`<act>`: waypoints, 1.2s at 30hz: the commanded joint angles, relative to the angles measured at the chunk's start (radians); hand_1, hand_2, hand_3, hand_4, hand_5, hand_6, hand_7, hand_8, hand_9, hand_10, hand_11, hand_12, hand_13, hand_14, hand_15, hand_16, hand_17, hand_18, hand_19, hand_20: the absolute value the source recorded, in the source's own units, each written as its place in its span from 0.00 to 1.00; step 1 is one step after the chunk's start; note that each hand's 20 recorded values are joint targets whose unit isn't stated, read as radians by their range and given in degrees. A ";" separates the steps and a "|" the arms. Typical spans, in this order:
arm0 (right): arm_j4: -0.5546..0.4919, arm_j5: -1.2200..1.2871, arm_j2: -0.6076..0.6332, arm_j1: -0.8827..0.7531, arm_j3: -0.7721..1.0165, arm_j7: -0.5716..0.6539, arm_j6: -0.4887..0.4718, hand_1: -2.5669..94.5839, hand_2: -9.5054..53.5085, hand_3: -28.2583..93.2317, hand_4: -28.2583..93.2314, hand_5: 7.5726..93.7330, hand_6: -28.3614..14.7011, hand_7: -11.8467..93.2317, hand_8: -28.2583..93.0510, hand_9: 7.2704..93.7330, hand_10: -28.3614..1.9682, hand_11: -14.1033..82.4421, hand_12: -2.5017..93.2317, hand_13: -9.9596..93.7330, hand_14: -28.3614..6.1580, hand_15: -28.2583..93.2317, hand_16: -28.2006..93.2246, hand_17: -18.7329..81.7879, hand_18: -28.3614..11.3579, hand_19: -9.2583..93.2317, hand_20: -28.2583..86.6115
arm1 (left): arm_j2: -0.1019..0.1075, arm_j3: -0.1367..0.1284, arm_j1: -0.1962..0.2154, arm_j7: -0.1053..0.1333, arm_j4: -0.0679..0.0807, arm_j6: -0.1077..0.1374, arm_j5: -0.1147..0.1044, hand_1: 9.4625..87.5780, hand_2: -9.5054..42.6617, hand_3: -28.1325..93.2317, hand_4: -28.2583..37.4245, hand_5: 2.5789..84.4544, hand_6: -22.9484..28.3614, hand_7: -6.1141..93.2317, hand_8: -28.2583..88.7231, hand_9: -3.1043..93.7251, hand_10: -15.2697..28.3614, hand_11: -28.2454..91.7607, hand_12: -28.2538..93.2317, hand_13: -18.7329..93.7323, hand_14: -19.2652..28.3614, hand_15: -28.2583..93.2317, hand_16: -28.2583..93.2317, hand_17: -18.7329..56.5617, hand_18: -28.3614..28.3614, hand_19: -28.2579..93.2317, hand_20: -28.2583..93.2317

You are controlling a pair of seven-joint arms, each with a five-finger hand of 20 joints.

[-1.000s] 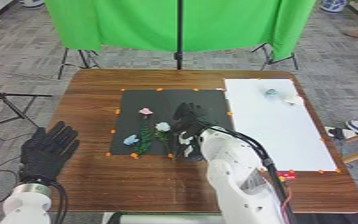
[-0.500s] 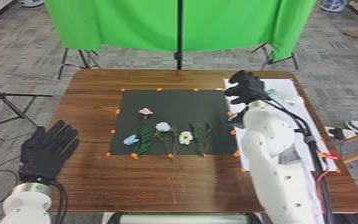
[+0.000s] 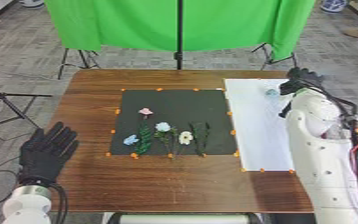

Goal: Arrange flowers

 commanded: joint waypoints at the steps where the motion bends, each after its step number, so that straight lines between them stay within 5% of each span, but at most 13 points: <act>1: 0.089 -0.040 -0.038 0.035 0.014 0.007 -0.135 0.55 0.00 0.91 0.00 0.35 0.57 0.29 0.11 0.20 0.45 0.28 0.09 0.30 0.27 0.45 0.29 0.38 0.06 0.50 0.33 | -0.016 0.019 0.016 -0.005 0.001 0.016 -0.006 0.24 0.50 0.83 0.00 0.55 0.64 0.19 0.17 0.45 0.69 0.42 0.34 0.43 0.72 0.60 0.18 0.19 0.76 0.53 0.38; 5: 0.112 -0.064 -0.055 0.026 0.020 0.035 -0.185 0.55 0.00 0.91 0.00 0.37 0.57 0.29 0.11 0.17 0.44 0.28 0.08 0.28 0.25 0.45 0.29 0.37 0.02 0.49 0.32 | -0.016 0.024 0.011 -0.018 -0.002 0.049 -0.007 0.24 0.51 0.83 0.00 0.55 0.64 0.19 0.17 0.46 0.69 0.42 0.34 0.43 0.73 0.60 0.18 0.19 0.76 0.53 0.39; 8: 0.141 -0.088 -0.070 -0.013 0.022 0.068 -0.070 0.58 0.00 0.90 0.00 0.40 0.57 0.29 0.11 0.19 0.42 0.29 0.08 0.31 0.28 0.44 0.28 0.43 0.07 0.50 0.32 | -0.019 0.021 0.012 -0.071 -0.017 0.094 0.048 0.24 0.51 0.83 0.00 0.56 0.65 0.20 0.17 0.46 0.70 0.43 0.34 0.44 0.74 0.60 0.18 0.18 0.78 0.54 0.39; 12: 0.149 -0.108 -0.080 -0.060 0.025 0.076 0.036 0.63 0.00 0.88 0.00 0.50 0.60 0.31 0.10 0.36 0.36 0.29 0.12 0.49 0.42 0.48 0.29 0.59 0.30 0.59 0.38 | -0.021 0.017 0.018 -0.074 -0.020 0.094 0.037 0.24 0.51 0.83 0.00 0.57 0.65 0.20 0.16 0.46 0.72 0.43 0.34 0.44 0.76 0.61 0.18 0.18 0.80 0.55 0.39; 15: 0.147 -0.119 -0.077 -0.086 0.016 0.064 0.091 0.69 0.00 0.82 0.00 0.56 0.60 0.31 0.11 0.47 0.38 0.33 0.18 0.58 0.53 0.52 0.38 0.60 0.54 0.91 0.18 | -0.021 0.011 0.021 -0.068 -0.019 0.087 0.028 0.24 0.52 0.83 0.00 0.57 0.66 0.20 0.16 0.46 0.72 0.44 0.34 0.43 0.76 0.61 0.17 0.18 0.80 0.55 0.38; 16: 0.142 -0.133 -0.076 -0.099 0.019 0.041 0.103 0.71 0.00 0.80 0.00 0.60 0.60 0.31 0.11 0.54 0.39 0.38 0.21 0.63 0.61 0.53 0.45 0.63 0.67 0.98 0.12 | -0.022 0.010 0.020 -0.068 -0.016 0.084 0.027 0.24 0.52 0.83 0.00 0.57 0.66 0.20 0.16 0.46 0.72 0.44 0.34 0.43 0.76 0.61 0.17 0.18 0.80 0.55 0.38; 17: 0.136 -0.136 -0.073 -0.113 0.016 0.027 0.110 0.72 0.00 0.80 0.00 0.61 0.59 0.32 0.12 0.57 0.41 0.39 0.24 0.65 0.63 0.53 0.47 0.64 0.69 0.99 0.13 | -0.024 0.008 0.022 -0.067 -0.017 0.080 0.027 0.24 0.52 0.83 0.00 0.57 0.66 0.20 0.16 0.46 0.72 0.44 0.34 0.43 0.76 0.61 0.17 0.18 0.79 0.55 0.38; 18: 0.133 -0.139 -0.070 -0.120 0.013 0.012 0.120 0.73 0.00 0.79 0.00 0.64 0.59 0.34 0.17 0.65 0.48 0.32 0.35 0.69 0.66 0.54 0.50 0.66 0.70 1.00 0.14 | -0.025 0.006 0.022 -0.060 -0.017 0.072 0.024 0.24 0.52 0.83 0.00 0.57 0.66 0.20 0.16 0.46 0.72 0.44 0.34 0.43 0.76 0.61 0.17 0.18 0.79 0.55 0.38; 21: 0.098 -0.092 -0.045 -0.134 -0.018 0.014 0.187 0.74 0.00 0.79 0.00 0.70 0.60 0.41 0.23 0.77 0.55 0.31 0.48 0.76 0.70 0.55 0.55 0.70 0.68 1.00 0.15 | -0.022 0.005 0.021 -0.047 -0.015 0.049 0.015 0.24 0.52 0.83 0.00 0.57 0.66 0.20 0.16 0.46 0.72 0.44 0.33 0.43 0.75 0.61 0.17 0.18 0.79 0.55 0.38; 30: -0.158 0.084 0.049 -0.153 -0.142 -0.029 0.336 0.73 0.00 0.80 0.00 0.71 0.61 0.44 0.24 0.79 0.57 0.32 0.51 0.78 0.71 0.56 0.57 0.72 0.64 0.96 0.22 | -0.008 -0.005 0.026 -0.026 -0.016 0.024 0.011 0.24 0.52 0.83 0.00 0.56 0.65 0.20 0.16 0.46 0.71 0.43 0.33 0.43 0.75 0.61 0.17 0.18 0.78 0.54 0.38; 36: -0.303 0.127 0.026 -0.172 -0.201 -0.186 0.277 0.72 0.00 0.80 0.00 0.71 0.62 0.44 0.24 0.79 0.59 0.32 0.51 0.77 0.70 0.57 0.58 0.71 0.63 0.96 0.24 | -0.008 -0.003 0.022 -0.032 -0.016 0.023 0.012 0.24 0.52 0.83 0.00 0.56 0.65 0.20 0.17 0.46 0.70 0.43 0.33 0.44 0.74 0.61 0.17 0.18 0.78 0.54 0.38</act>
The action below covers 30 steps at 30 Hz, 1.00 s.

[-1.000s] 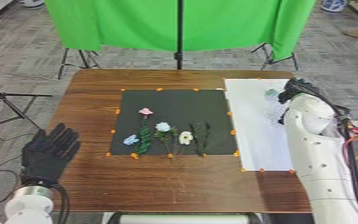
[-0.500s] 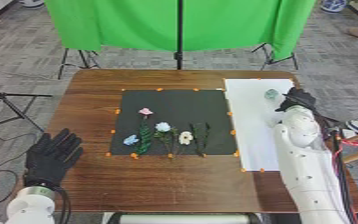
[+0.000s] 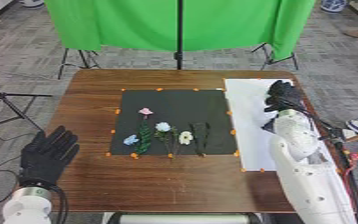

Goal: Arrange flowers

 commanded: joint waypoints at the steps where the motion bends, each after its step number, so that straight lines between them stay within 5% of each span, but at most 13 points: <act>1: -0.189 -0.006 -0.033 0.007 -0.065 -0.198 -0.068 0.72 0.00 0.80 0.00 0.71 0.62 0.44 0.23 0.79 0.60 0.32 0.51 0.77 0.70 0.57 0.58 0.71 0.64 0.96 0.24 | 0.003 0.001 0.009 -0.002 0.005 -0.019 -0.005 0.24 0.52 0.83 0.00 0.56 0.65 0.20 0.17 0.46 0.70 0.43 0.33 0.44 0.74 0.61 0.17 0.18 0.78 0.54 0.38; 8: -0.221 -0.037 -0.111 0.004 -0.148 -0.289 -0.178 0.72 0.00 0.80 0.00 0.70 0.63 0.44 0.23 0.78 0.61 0.31 0.52 0.76 0.72 0.57 0.58 0.70 0.69 0.98 0.21 | 0.004 0.004 0.007 -0.007 0.005 -0.013 -0.001 0.24 0.52 0.83 0.00 0.56 0.65 0.20 0.17 0.46 0.70 0.43 0.34 0.44 0.74 0.61 0.18 0.18 0.78 0.54 0.38; 15: -0.123 -0.152 -0.172 0.039 -0.234 -0.345 -0.250 0.72 0.00 0.80 0.00 0.70 0.62 0.45 0.23 0.78 0.60 0.31 0.52 0.75 0.71 0.57 0.58 0.69 0.68 0.98 0.21 | 0.003 0.012 -0.001 0.001 0.007 -0.011 -0.008 0.24 0.51 0.83 0.00 0.56 0.65 0.20 0.17 0.46 0.70 0.43 0.34 0.44 0.74 0.61 0.18 0.18 0.78 0.54 0.38; 30: -0.075 -0.222 -0.138 0.017 -0.232 -0.355 -0.307 0.72 0.00 0.79 0.00 0.69 0.62 0.44 0.23 0.77 0.57 0.31 0.52 0.73 0.69 0.57 0.58 0.67 0.62 0.98 0.22 | 0.003 0.001 -0.009 -0.010 0.017 -0.007 0.001 0.24 0.52 0.83 0.00 0.56 0.65 0.20 0.17 0.46 0.70 0.43 0.34 0.44 0.74 0.60 0.18 0.18 0.77 0.54 0.38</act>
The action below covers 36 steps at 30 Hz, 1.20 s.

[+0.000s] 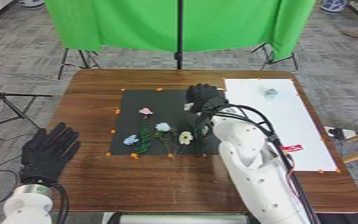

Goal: Arrange flowers

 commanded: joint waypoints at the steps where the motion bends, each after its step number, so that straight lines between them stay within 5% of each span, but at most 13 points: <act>1: 0.010 -0.031 0.030 -0.024 0.013 -0.013 -0.026 0.72 0.00 0.79 0.00 0.69 0.62 0.44 0.23 0.76 0.57 0.31 0.52 0.73 0.69 0.57 0.58 0.66 0.62 0.98 0.22 | -0.004 -0.005 0.010 -0.010 0.013 0.005 0.002 0.24 0.52 0.83 0.00 0.56 0.65 0.20 0.17 0.46 0.70 0.43 0.34 0.44 0.74 0.60 0.18 0.18 0.77 0.54 0.38; 18: -0.015 -0.092 0.062 -0.048 0.007 -0.049 -0.039 0.71 0.00 0.79 0.00 0.67 0.62 0.43 0.22 0.75 0.57 0.29 0.50 0.69 0.66 0.58 0.58 0.63 0.58 0.98 0.22 | -0.009 -0.009 0.019 -0.008 0.010 0.005 0.007 0.24 0.52 0.83 0.00 0.56 0.65 0.20 0.17 0.46 0.70 0.43 0.34 0.44 0.74 0.60 0.18 0.18 0.77 0.54 0.38; 23: -0.027 -0.115 0.046 -0.059 0.019 -0.080 -0.078 0.69 0.00 0.80 0.00 0.67 0.62 0.43 0.21 0.74 0.57 0.28 0.48 0.67 0.63 0.59 0.57 0.59 0.47 0.93 0.30 | -0.010 -0.008 0.020 -0.008 0.010 0.003 0.007 0.24 0.52 0.83 0.00 0.56 0.65 0.20 0.17 0.46 0.70 0.43 0.34 0.44 0.74 0.60 0.18 0.18 0.77 0.54 0.38; 28: -0.035 -0.113 0.046 -0.061 0.019 -0.083 -0.103 0.68 0.00 0.80 0.00 0.65 0.63 0.40 0.20 0.71 0.55 0.28 0.41 0.64 0.61 0.60 0.57 0.52 0.31 0.77 0.47 | -0.008 -0.010 0.016 -0.017 0.013 -0.002 0.011 0.24 0.52 0.83 0.00 0.56 0.65 0.20 0.17 0.46 0.70 0.43 0.34 0.44 0.74 0.60 0.18 0.18 0.77 0.54 0.38; 36: -0.047 -0.099 0.042 -0.061 0.018 -0.071 -0.141 0.67 0.00 0.80 0.00 0.64 0.64 0.36 0.17 0.65 0.50 0.35 0.34 0.61 0.59 0.62 0.57 0.49 0.29 0.75 0.50 | -0.010 -0.013 0.019 -0.020 0.011 -0.002 0.008 0.25 0.49 0.83 0.00 0.55 0.64 0.20 0.17 0.46 0.70 0.42 0.33 0.43 0.74 0.60 0.18 0.18 0.77 0.53 0.38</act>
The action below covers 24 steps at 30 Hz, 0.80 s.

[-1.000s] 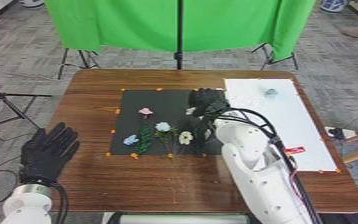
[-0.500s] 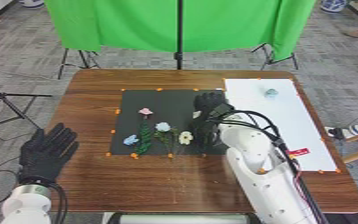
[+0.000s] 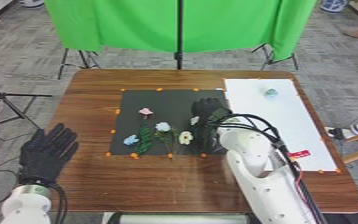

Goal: Arrange flowers

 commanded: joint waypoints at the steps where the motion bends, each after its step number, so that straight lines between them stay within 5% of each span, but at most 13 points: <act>1: -0.020 -0.002 -0.005 -0.004 -0.002 0.004 -0.038 0.67 0.00 0.80 0.00 0.64 0.64 0.35 0.14 0.64 0.49 0.36 0.32 0.60 0.59 0.62 0.57 0.49 0.28 0.75 0.50 | -0.008 -0.004 0.018 -0.011 0.006 -0.004 0.002 0.25 0.48 0.83 0.00 0.55 0.64 0.20 0.17 0.46 0.70 0.42 0.34 0.43 0.74 0.60 0.18 0.18 0.77 0.53 0.38; 5: -0.032 -0.004 -0.008 -0.002 -0.003 -0.002 -0.056 0.65 0.00 0.82 0.00 0.60 0.63 0.34 0.11 0.59 0.46 0.39 0.24 0.58 0.54 0.64 0.55 0.48 0.27 0.75 0.51 | -0.008 -0.005 0.018 -0.011 0.006 -0.005 0.002 0.26 0.46 0.83 0.00 0.55 0.64 0.19 0.17 0.45 0.70 0.42 0.34 0.43 0.74 0.60 0.18 0.18 0.77 0.53 0.37; 6: -0.034 -0.002 -0.007 -0.002 -0.004 -0.003 -0.051 0.64 0.00 0.83 0.00 0.60 0.63 0.34 0.11 0.58 0.45 0.38 0.24 0.57 0.53 0.65 0.54 0.47 0.26 0.75 0.52 | 0.005 0.000 0.022 0.004 0.006 0.000 -0.014 0.26 0.45 0.83 0.00 0.55 0.64 0.19 0.17 0.45 0.70 0.42 0.34 0.43 0.74 0.60 0.18 0.18 0.77 0.53 0.37; 15: -0.077 0.042 0.003 0.016 -0.022 0.018 -0.078 0.59 0.00 0.87 0.00 0.54 0.60 0.31 0.11 0.53 0.40 0.37 0.23 0.54 0.42 0.71 0.48 0.46 0.23 0.77 0.53 | -0.009 -0.007 0.019 -0.008 0.007 -0.003 -0.004 0.30 0.34 0.83 0.02 0.51 0.66 0.19 0.17 0.44 0.70 0.43 0.34 0.42 0.73 0.60 0.18 0.18 0.77 0.53 0.38; 24: -0.073 0.037 0.008 0.026 -0.024 0.045 -0.114 0.57 0.00 0.88 0.00 0.53 0.58 0.30 0.12 0.51 0.38 0.36 0.23 0.51 0.36 0.73 0.42 0.44 0.21 0.79 0.53 | -0.011 -0.010 0.028 -0.006 0.005 -0.007 -0.010 0.31 0.34 0.83 0.03 0.52 0.66 0.19 0.17 0.44 0.70 0.42 0.34 0.42 0.73 0.60 0.18 0.18 0.77 0.53 0.38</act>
